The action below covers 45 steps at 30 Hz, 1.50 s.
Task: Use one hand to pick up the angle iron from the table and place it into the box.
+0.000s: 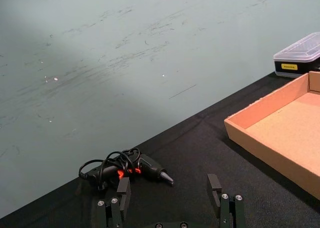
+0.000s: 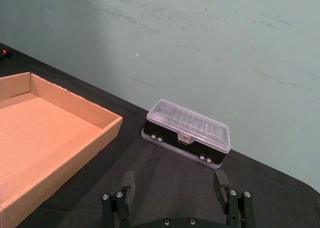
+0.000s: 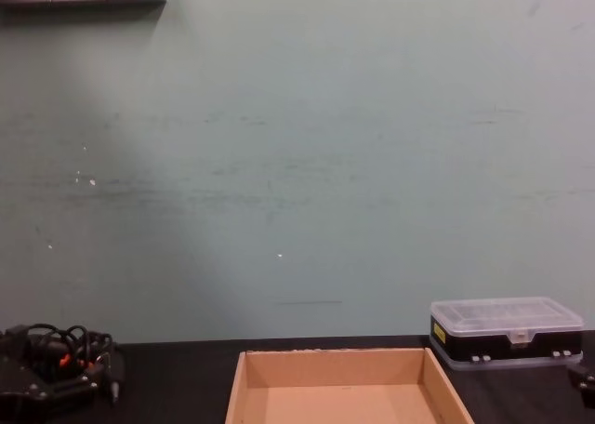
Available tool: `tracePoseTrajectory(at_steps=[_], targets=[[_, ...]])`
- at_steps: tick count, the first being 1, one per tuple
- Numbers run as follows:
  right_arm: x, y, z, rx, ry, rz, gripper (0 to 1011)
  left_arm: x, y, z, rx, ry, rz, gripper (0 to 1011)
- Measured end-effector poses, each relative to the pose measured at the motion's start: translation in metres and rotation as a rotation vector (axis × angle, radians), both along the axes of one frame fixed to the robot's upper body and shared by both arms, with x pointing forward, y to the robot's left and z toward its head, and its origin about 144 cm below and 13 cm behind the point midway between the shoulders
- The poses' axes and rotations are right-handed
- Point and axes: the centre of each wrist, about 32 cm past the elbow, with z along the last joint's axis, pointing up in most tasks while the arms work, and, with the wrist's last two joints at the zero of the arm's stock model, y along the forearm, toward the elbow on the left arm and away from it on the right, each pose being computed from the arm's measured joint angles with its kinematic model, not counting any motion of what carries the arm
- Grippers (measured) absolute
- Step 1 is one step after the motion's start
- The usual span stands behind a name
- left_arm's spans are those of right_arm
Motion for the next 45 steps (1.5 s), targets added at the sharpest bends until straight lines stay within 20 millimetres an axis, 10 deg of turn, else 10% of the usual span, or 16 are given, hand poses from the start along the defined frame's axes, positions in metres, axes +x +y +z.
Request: tracePoseTrajectory(at_steps=[45], targets=[[0.0, 0.0, 0.0, 0.0, 0.0, 0.0, 1003, 0.0, 0.0, 0.0, 0.0, 0.0, 0.0, 1000]])
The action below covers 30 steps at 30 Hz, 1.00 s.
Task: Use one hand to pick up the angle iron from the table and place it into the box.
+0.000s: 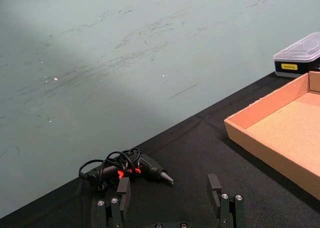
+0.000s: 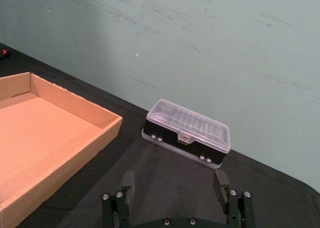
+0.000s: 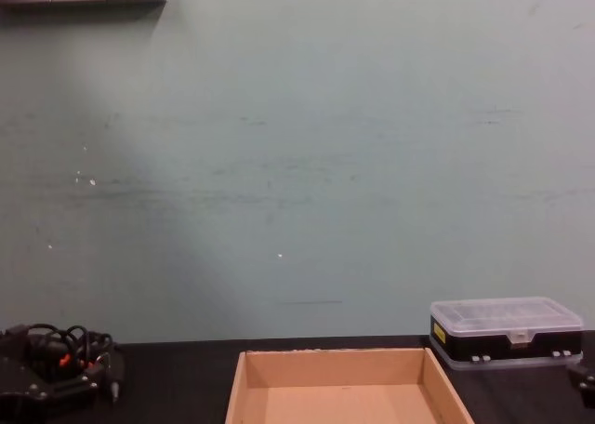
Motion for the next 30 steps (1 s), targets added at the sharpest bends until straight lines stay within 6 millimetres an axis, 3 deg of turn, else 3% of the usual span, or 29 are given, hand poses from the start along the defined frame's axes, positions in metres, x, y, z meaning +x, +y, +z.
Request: tracePoseTrajectory(at_steps=[19, 30], targets=[[-0.002, -0.001, 0.003, 0.015, -0.004, 0.01, 1003, 0.0, 0.0, 0.0, 0.0, 0.0, 0.0, 1000], [-0.023, -0.008, 0.021, 0.091, 0.038, 0.118, 1003, 0.0, 0.0, 0.0, 0.0, 0.0, 0.0, 1000]])
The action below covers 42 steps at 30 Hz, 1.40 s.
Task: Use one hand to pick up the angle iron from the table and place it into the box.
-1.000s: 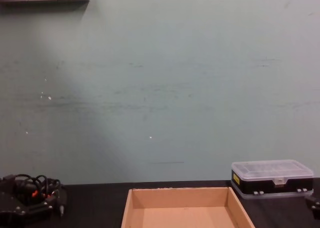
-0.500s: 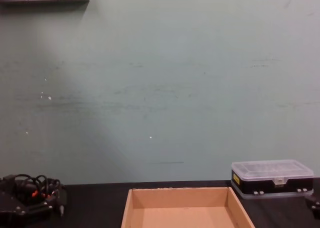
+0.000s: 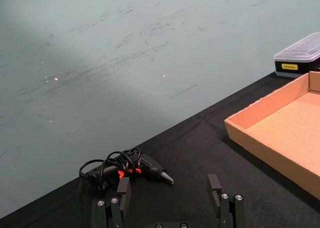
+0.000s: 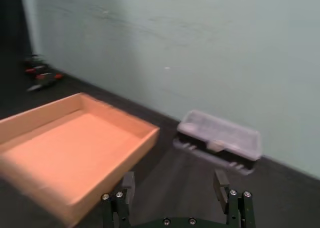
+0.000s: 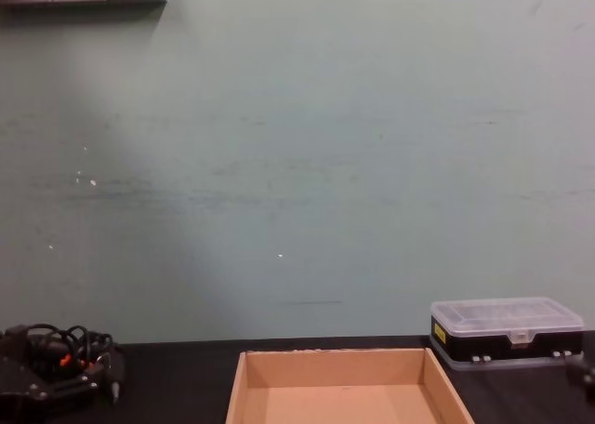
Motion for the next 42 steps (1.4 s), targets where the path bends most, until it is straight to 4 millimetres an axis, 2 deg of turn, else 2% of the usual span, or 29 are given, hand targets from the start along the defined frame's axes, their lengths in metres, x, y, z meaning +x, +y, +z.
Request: tracePoseTrajectory(at_steps=[3, 9, 13, 23, 32, 42], targets=[[-0.01, -0.002, 0.003, 0.01, 0.048, 0.056, 1003, 0.0, 0.0, 0.0, 0.0, 0.0, 0.0, 1000], [-0.042, -0.009, 0.01, -0.001, 0.211, 0.281, 1003, 0.0, 0.0, 0.0, 0.0, 0.0, 0.0, 1000], [-0.049, -0.01, 0.01, -0.012, 0.258, 0.356, 1003, 0.0, 0.0, 0.0, 0.0, 0.0, 0.0, 1000], [-0.052, -0.013, 0.009, -0.012, 0.321, 0.473, 1003, 0.0, 0.0, 0.0, 0.0, 0.0, 0.0, 1000], [-0.055, 0.003, 0.009, -0.007, 0.357, 0.486, 1003, 0.0, 0.0, 0.0, 0.0, 0.0, 0.0, 1000], [-0.056, 0.025, 0.007, -0.028, 0.4, 0.399, 1003, 0.0, 0.0, 0.0, 0.0, 0.0, 0.0, 1000]])
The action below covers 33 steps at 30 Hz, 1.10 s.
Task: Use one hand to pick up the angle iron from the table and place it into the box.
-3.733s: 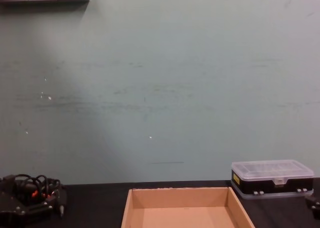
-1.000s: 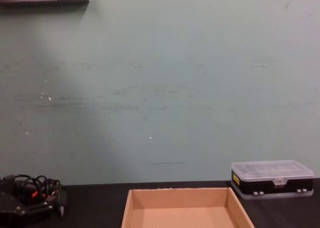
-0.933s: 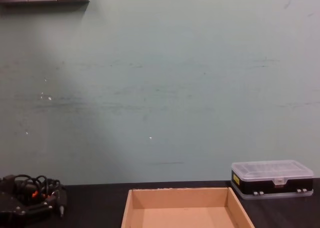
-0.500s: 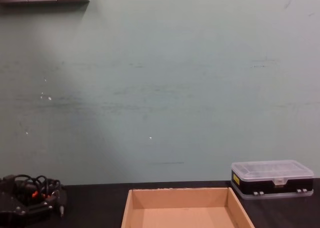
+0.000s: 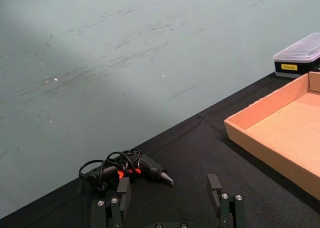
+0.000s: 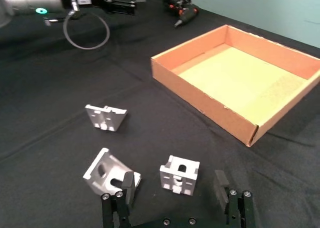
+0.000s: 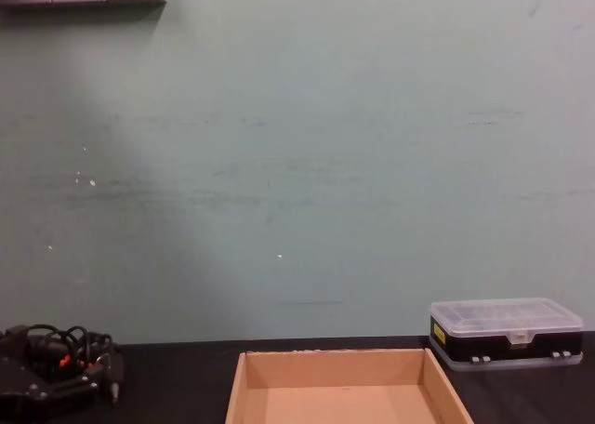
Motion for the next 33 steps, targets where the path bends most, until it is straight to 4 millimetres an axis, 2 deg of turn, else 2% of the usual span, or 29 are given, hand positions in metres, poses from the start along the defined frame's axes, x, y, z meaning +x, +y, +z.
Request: tracePoseTrajectory(at_steps=[21, 33], targets=[[0.004, 0.042, -0.005, 0.005, 0.129, -0.176, 1003, 0.0, 0.0, 0.0, 0.0, 0.0, 0.0, 1000], [0.008, 0.051, -0.007, 0.007, 0.155, -0.222, 1003, 0.0, 0.0, 0.0, 0.0, 0.0, 0.0, 1000]])
